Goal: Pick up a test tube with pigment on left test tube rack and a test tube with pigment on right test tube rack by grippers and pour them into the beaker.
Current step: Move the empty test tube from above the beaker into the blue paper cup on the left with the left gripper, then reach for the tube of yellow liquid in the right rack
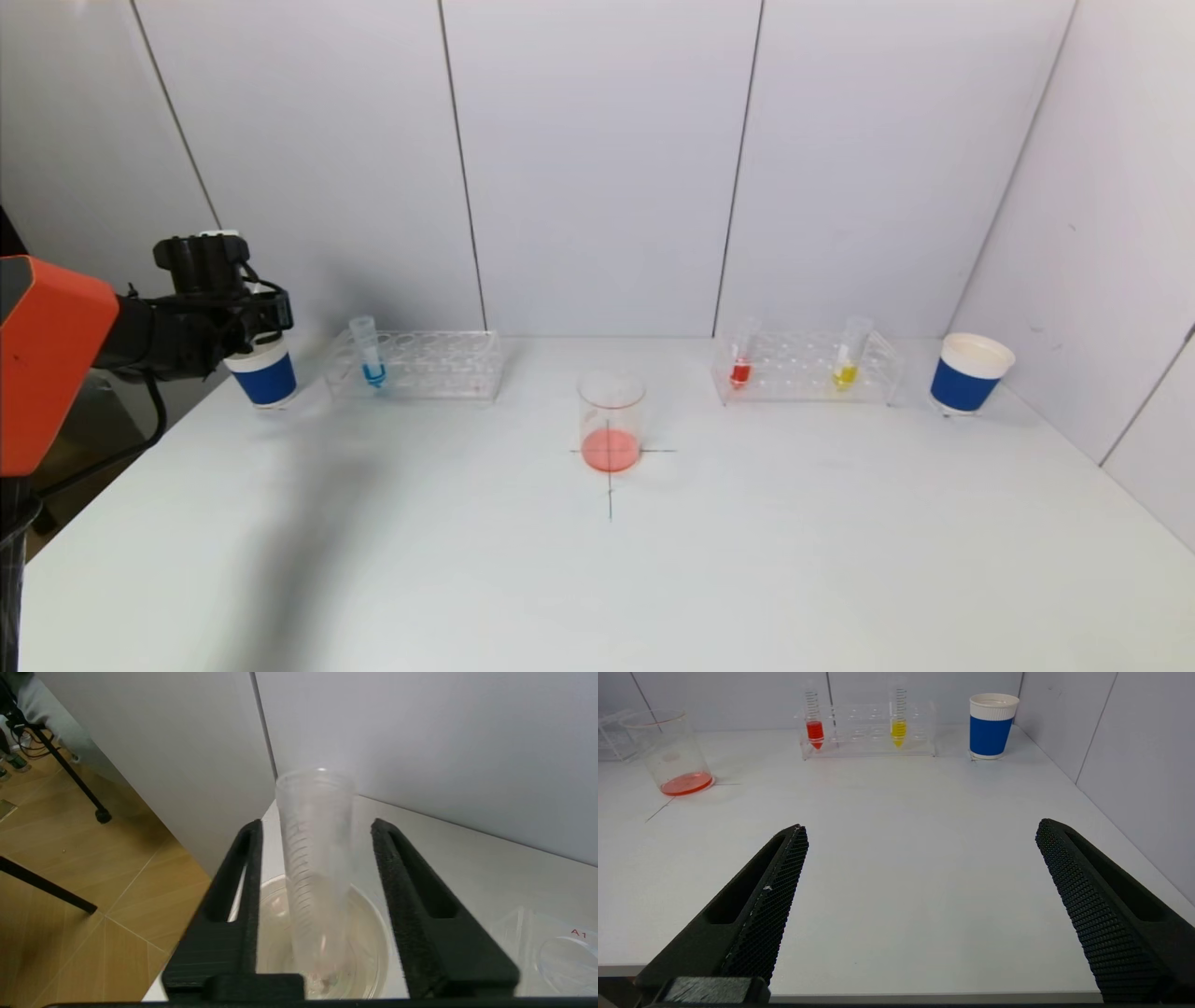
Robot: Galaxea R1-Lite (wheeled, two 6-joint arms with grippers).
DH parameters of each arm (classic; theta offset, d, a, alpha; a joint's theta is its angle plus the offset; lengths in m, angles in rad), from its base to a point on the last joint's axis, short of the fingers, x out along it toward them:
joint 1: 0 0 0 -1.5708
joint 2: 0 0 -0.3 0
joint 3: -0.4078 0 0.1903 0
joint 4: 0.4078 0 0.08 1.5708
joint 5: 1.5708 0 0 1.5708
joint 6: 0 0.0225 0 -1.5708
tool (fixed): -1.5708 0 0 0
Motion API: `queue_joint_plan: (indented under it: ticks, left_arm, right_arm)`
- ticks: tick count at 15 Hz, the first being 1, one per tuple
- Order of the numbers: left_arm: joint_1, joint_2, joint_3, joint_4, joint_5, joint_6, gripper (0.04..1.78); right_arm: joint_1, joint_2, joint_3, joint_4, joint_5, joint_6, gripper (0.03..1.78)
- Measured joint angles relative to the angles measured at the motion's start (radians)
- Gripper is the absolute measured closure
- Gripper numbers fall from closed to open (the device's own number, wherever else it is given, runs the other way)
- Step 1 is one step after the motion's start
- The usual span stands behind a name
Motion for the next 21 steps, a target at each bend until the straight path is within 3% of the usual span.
queue_joint_plan:
  ticks: [3,7,13,18,21]
  left_arm:
    - [0.001,0.0,0.0,0.0,0.001,0.0,0.45]
    - [0.0,-0.006,0.005,0.0,0.0,-0.004,0.08]
    - [-0.049,-0.147,0.151,0.0,0.0,-0.009,0.06]
    - [-0.178,-0.411,0.465,-0.129,-0.002,-0.005,0.06]
    - [-0.207,-0.588,0.621,-0.222,-0.011,0.007,0.06]
  right_arm:
    - [0.0,0.0,0.0,0.0,0.0,0.0,0.04]
    - [0.0,0.0,0.0,0.0,0.0,0.0,0.04]
    - [0.0,0.0,0.0,0.0,0.0,0.0,0.04]
    - [0.0,0.0,0.0,0.0,0.0,0.0,0.04]
    - [0.0,0.0,0.0,0.0,0.0,0.0,0.04]
